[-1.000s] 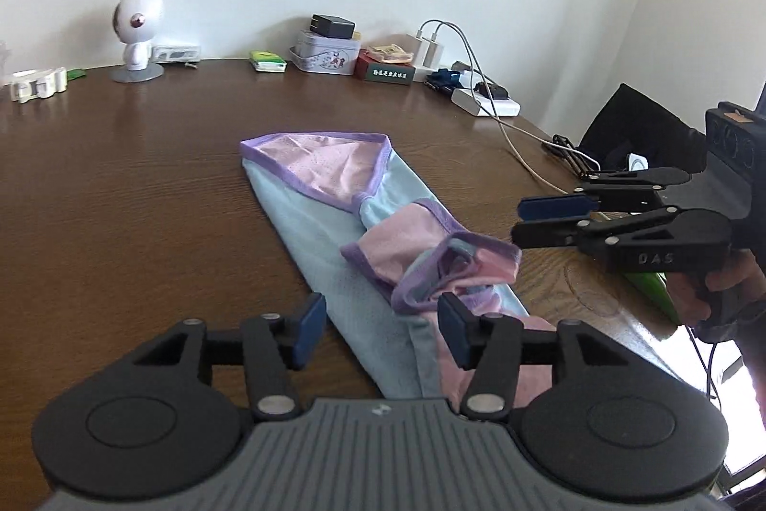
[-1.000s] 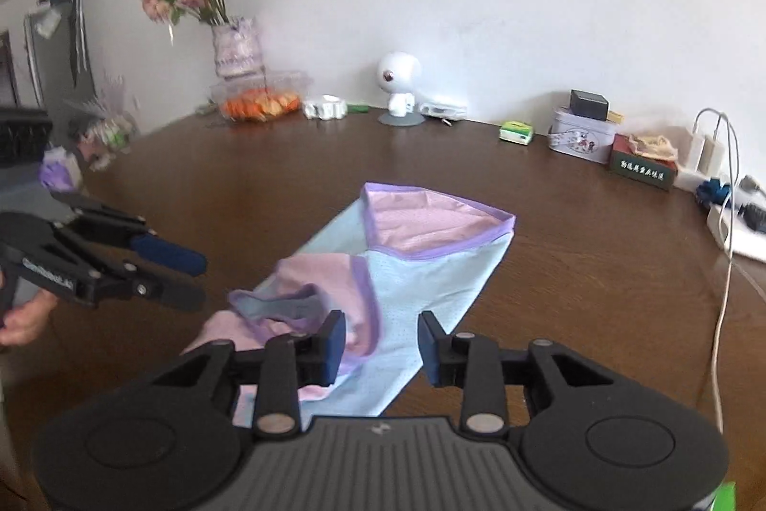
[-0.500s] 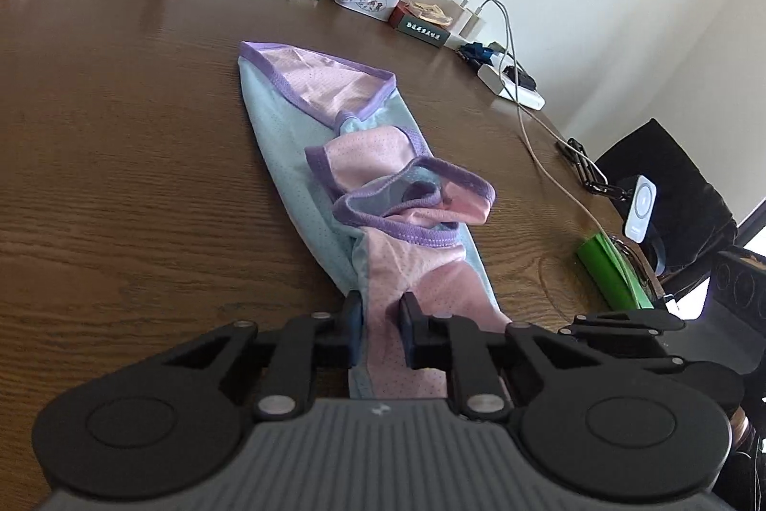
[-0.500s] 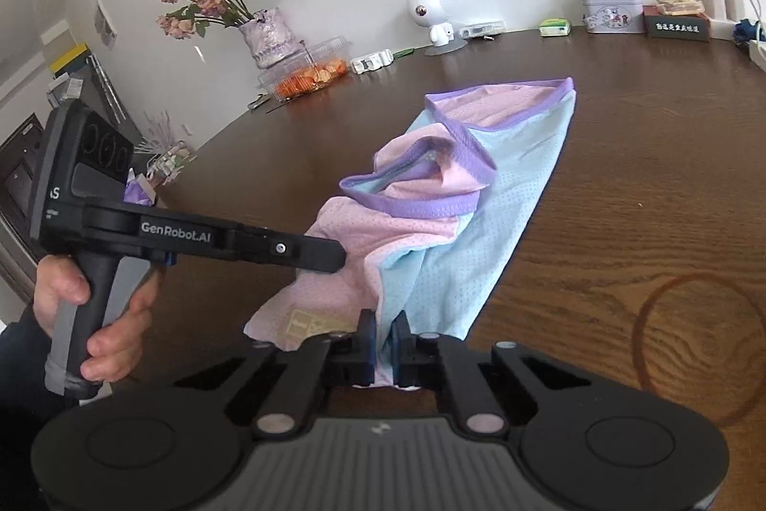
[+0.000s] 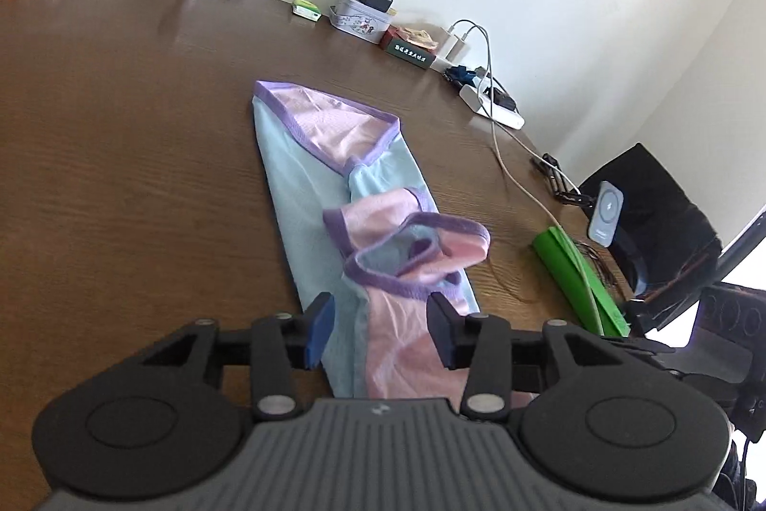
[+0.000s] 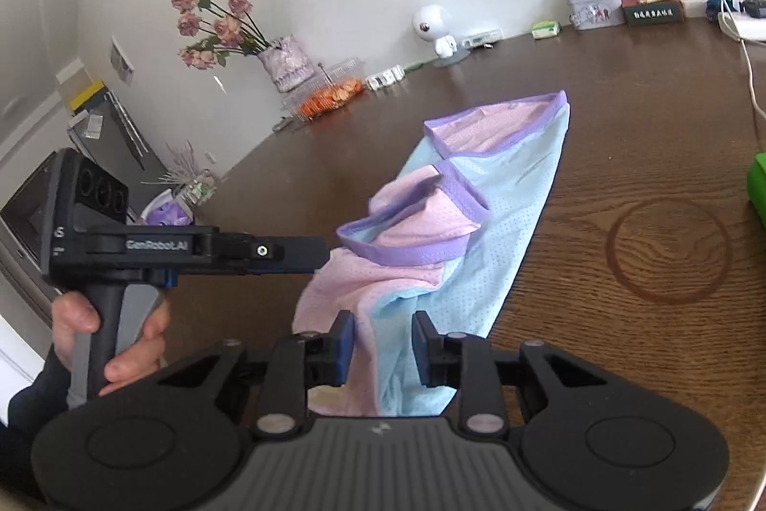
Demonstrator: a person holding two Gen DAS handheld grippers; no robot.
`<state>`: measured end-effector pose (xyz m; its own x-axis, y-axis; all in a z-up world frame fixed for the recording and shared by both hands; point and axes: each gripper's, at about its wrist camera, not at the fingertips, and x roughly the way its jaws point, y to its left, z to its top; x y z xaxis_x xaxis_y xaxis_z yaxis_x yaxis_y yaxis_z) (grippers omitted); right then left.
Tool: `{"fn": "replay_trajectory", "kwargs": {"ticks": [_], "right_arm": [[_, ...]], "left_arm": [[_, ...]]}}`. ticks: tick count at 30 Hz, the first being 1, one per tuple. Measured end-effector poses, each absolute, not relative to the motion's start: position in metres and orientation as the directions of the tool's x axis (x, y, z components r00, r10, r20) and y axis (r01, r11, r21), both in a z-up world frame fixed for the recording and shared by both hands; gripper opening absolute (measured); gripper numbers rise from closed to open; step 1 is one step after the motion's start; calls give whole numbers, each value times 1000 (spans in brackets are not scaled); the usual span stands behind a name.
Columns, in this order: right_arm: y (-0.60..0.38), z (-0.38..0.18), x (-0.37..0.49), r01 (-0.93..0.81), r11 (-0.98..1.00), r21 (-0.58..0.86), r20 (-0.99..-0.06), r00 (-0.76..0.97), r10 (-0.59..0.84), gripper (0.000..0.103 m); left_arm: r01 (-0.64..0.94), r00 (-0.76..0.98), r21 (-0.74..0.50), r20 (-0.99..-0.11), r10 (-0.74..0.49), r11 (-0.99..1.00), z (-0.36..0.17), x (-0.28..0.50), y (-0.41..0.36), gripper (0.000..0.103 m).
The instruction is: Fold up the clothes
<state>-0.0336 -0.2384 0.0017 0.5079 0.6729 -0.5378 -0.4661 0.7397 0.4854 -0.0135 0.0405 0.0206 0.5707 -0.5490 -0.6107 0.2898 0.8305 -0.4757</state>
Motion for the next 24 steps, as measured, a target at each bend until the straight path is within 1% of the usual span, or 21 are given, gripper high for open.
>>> {"fn": "replay_trajectory", "kwargs": {"ticks": [1,2,3,4,5,7,9,10,11,12,13,14,15,16,17,18,19,21,22,23,24], "right_arm": [[-234,-3,-28,-458,746,484,-553,500,666,17],[-230,-6,-26,-443,748,494,-566,489,664,4],[-228,-7,-25,-441,742,505,-563,484,670,4],[-227,-4,-31,-443,750,492,-547,513,662,3],[-227,0,-37,-444,758,477,-530,543,651,2],[-230,9,-53,-437,783,442,-498,607,619,2],[-237,11,-67,-392,817,422,-497,654,571,2],[-237,9,-67,-378,827,416,-514,653,557,2],[-238,6,-68,-365,837,409,-531,650,543,8],[-238,3,-68,-351,846,402,-548,647,529,10],[-241,3,-66,-351,840,413,-543,646,536,13],[-243,3,-64,-351,834,426,-535,645,545,18],[-247,5,-63,-356,823,442,-515,651,558,20],[-251,5,-61,-359,816,453,-507,649,568,23],[-256,6,-58,-362,808,465,-499,646,577,24],[-258,4,-55,-373,796,476,-505,626,595,24],[-259,2,-53,-387,781,490,-511,599,617,23],[-254,-6,-50,-403,773,491,-541,555,632,17],[-249,-10,-49,-396,787,474,-562,552,616,9],[-244,-11,-51,-390,796,463,-568,560,604,6],[-239,-12,-54,-384,805,452,-572,568,592,6]], "left_arm": [[280,564,-492,-610,-556,824,18,-9,39,37],[267,561,-505,-611,-558,821,15,-6,38,30],[259,565,-505,-612,-554,823,13,-4,36,26],[255,571,-500,-613,-546,828,11,-4,33,17],[261,579,-495,-607,-544,829,11,-5,31,12],[274,604,-490,-582,-545,827,16,-9,30,10],[294,621,-488,-555,-553,821,20,-12,31,10],[299,620,-485,-556,-554,822,19,-12,30,10],[290,614,-481,-570,-546,827,16,-12,30,12],[276,606,-481,-586,-539,832,12,-12,31,13],[271,594,-491,-592,-545,828,10,-14,32,13],[280,584,-504,-586,-562,817,11,-20,33,16],[295,575,-515,-577,-580,805,13,-26,35,20],[310,573,-517,-569,-591,798,15,-33,35,33],[315,577,-515,-563,-591,797,17,-39,35,42],[317,576,-515,-563,-593,797,17,-43,33,44],[321,569,-516,-566,-597,794,17,-46,30,45],[323,555,-508,-582,-595,799,11,-48,21,45],[319,548,-498,-598,-586,806,8,-48,15,42],[315,542,-486,-613,-575,815,5,-47,11,30],[311,542,-468,-627,-559,827,3,-47,9,20]]}}
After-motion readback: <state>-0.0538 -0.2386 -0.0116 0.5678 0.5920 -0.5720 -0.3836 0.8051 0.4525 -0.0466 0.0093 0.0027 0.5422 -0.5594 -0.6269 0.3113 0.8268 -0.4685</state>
